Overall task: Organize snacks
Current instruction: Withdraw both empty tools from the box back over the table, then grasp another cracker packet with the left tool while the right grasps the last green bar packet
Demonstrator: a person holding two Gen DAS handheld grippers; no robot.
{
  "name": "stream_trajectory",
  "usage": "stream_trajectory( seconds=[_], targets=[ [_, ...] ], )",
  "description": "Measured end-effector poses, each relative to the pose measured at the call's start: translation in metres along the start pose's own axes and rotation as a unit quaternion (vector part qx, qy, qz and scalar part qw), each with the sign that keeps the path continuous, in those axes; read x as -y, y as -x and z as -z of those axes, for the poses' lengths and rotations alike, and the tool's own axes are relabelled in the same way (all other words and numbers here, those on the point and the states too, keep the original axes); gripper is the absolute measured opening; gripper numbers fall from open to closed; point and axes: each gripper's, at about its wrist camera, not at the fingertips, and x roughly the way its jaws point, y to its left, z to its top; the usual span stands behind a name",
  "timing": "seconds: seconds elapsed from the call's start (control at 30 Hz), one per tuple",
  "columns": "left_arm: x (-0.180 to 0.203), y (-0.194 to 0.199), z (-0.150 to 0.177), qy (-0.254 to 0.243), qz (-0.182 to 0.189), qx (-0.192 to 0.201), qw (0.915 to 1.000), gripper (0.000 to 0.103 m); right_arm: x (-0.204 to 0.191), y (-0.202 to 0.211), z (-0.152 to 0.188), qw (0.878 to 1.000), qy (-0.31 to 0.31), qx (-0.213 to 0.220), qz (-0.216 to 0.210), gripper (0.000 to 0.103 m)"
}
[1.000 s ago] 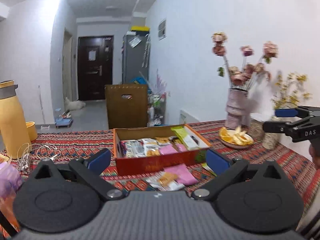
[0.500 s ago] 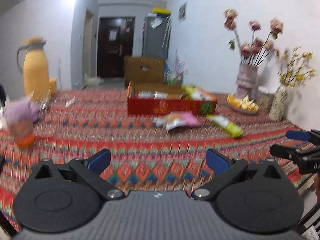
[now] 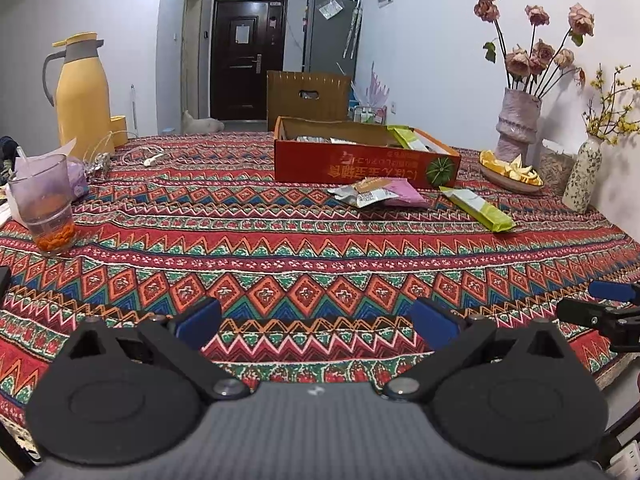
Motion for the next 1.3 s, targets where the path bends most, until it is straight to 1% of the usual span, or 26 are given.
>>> stream_trajectory(
  seconds=[0.2, 0.3, 0.37, 0.43, 0.5, 0.63, 0.73, 0.8, 0.9, 0.93, 0.97, 1.03, 1.1, 1.17, 1.2, 1.27, 1.3],
  targets=[
    [0.003, -0.015, -0.008, -0.002, 0.009, -0.009, 0.9999, 0.103, 0.004, -0.013, -0.005, 1.0, -0.006, -0.017, 0.001, 0.103],
    [0.006, -0.028, -0.024, -0.003, 0.018, -0.008, 0.9998, 0.103, 0.006, -0.02, -0.006, 1.0, -0.007, -0.02, -0.002, 0.103],
    [0.008, -0.041, -0.039, 0.006, 0.024, 0.0, 0.9997, 0.103, 0.008, -0.027, -0.01, 1.0, -0.006, -0.021, -0.005, 0.103],
    [0.011, -0.058, -0.054, 0.016, 0.017, 0.005, 0.9997, 0.103, 0.012, -0.034, -0.015, 1.0, -0.007, -0.021, -0.004, 0.103],
    [0.017, -0.075, -0.067, 0.023, 0.022, 0.007, 0.9995, 0.103, 0.016, -0.041, -0.021, 1.0, -0.005, -0.025, 0.001, 0.103],
    [0.023, -0.12, -0.096, 0.043, 0.047, -0.003, 0.998, 0.103, 0.028, -0.06, -0.042, 0.999, 0.002, -0.031, 0.011, 0.103],
    [0.029, -0.158, -0.118, 0.066, 0.069, -0.012, 0.9954, 0.103, 0.036, -0.075, -0.06, 0.999, 0.027, -0.03, 0.015, 0.103],
    [0.033, -0.184, -0.13, 0.07, 0.079, -0.019, 0.9942, 0.101, 0.043, -0.09, -0.073, 0.998, 0.041, -0.031, 0.019, 0.103],
    [0.041, -0.224, -0.145, 0.048, 0.054, -0.022, 0.9971, 0.093, 0.054, -0.113, -0.091, 0.998, 0.053, -0.03, 0.02, 0.097],
    [0.041, -0.237, -0.148, 0.051, 0.054, -0.031, 0.9968, 0.089, 0.058, -0.121, -0.094, 0.998, 0.051, -0.031, 0.017, 0.089],
    [0.039, -0.249, -0.15, 0.058, 0.06, -0.044, 0.9955, 0.086, 0.063, -0.13, -0.098, 0.999, 0.043, -0.031, 0.012, 0.084],
    [0.035, -0.274, -0.152, 0.081, 0.07, -0.072, 0.9916, 0.085, 0.07, -0.147, -0.104, 0.999, 0.032, -0.041, 0.013, 0.082],
    [0.032, -0.296, -0.15, 0.096, 0.055, -0.097, 0.9891, 0.081, 0.074, -0.165, -0.109, 0.998, 0.035, -0.044, 0.022, 0.082],
    [0.03, -0.31, -0.145, 0.099, 0.043, -0.111, 0.988, 0.08, 0.078, -0.179, -0.111, 0.998, 0.03, -0.048, 0.025, 0.081],
    [0.031, -0.31, -0.144, 0.091, 0.042, -0.102, 0.9897, 0.08, 0.081, -0.188, -0.113, 0.998, 0.025, -0.052, 0.026, 0.081],
    [0.03, -0.308, -0.141, 0.077, 0.049, -0.1, 0.9908, 0.08, 0.084, -0.201, -0.114, 0.998, 0.022, -0.06, 0.029, 0.072],
    [0.029, -0.305, -0.139, 0.074, 0.052, -0.099, 0.991, 0.08, 0.086, -0.208, -0.114, 0.997, 0.022, -0.063, 0.033, 0.07]
  ],
)
